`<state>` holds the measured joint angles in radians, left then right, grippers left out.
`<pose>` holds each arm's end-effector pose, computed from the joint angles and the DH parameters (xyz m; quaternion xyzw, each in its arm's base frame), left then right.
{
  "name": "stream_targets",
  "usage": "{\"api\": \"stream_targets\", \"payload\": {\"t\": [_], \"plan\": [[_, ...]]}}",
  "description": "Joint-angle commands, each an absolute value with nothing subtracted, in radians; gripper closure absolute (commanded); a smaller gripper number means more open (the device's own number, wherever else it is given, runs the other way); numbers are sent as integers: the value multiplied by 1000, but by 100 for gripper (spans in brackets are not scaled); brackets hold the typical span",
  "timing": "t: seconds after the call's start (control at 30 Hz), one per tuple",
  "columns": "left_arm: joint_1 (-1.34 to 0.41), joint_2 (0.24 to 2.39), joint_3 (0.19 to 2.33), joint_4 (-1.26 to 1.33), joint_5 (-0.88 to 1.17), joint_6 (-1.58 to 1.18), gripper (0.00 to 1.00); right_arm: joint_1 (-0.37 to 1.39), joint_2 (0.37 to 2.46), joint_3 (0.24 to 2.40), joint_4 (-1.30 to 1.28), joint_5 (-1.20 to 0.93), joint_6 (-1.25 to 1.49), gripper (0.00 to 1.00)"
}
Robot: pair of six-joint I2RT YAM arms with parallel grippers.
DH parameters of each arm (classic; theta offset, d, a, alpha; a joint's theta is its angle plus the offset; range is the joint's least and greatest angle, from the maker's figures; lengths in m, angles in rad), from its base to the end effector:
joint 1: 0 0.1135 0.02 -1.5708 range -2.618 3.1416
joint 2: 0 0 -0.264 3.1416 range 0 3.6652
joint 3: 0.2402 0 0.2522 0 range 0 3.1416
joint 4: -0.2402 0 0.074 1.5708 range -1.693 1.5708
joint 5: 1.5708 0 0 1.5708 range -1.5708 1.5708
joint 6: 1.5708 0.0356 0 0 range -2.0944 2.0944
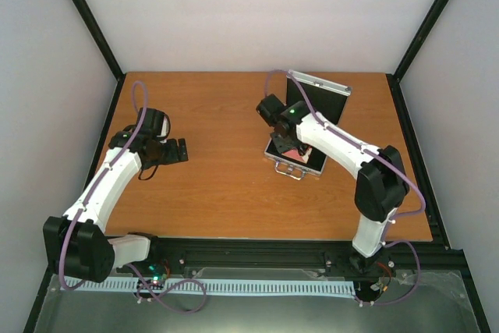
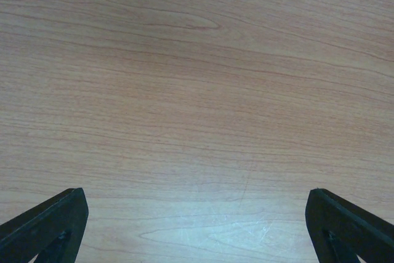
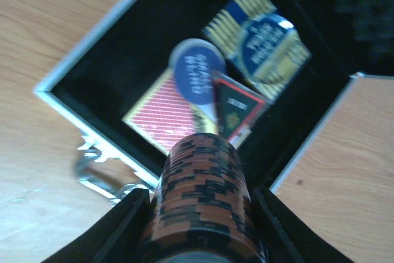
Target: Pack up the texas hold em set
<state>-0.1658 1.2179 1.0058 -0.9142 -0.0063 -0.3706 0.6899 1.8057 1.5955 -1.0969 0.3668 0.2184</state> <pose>0.2249 -0.0374 0.2694 -0.1004 0.9702 -0.0555 0.2134 0.2869 0.2202 0.2743 -0.2043 0.9533 -0.1058 0.1955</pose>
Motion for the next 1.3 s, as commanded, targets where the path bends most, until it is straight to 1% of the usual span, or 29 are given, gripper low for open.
{"api": "stream_targets", "payload": {"t": [0.0, 0.07, 0.23, 0.47, 0.8, 1.27], "plan": [[-170, 1199, 1011, -899, 13, -386, 0, 677, 1718, 1479, -979, 628, 275, 97], [-169, 1200, 1012, -900, 18, -384, 0, 655, 1698, 1420, -936, 679, 293, 97], [-170, 1205, 1010, -907, 13, -375, 0, 595, 1652, 1298, -828, 727, 286, 97], [-171, 1226, 998, -898, 10, -378, 0, 508, 1654, 1224, -684, 718, 214, 97], [-170, 1268, 1023, -878, 5, -394, 0, 469, 1716, 1205, -529, 711, 164, 97], [-170, 1363, 1068, -871, -12, -374, 0, 416, 1843, 1183, -398, 692, 163, 97]]}}
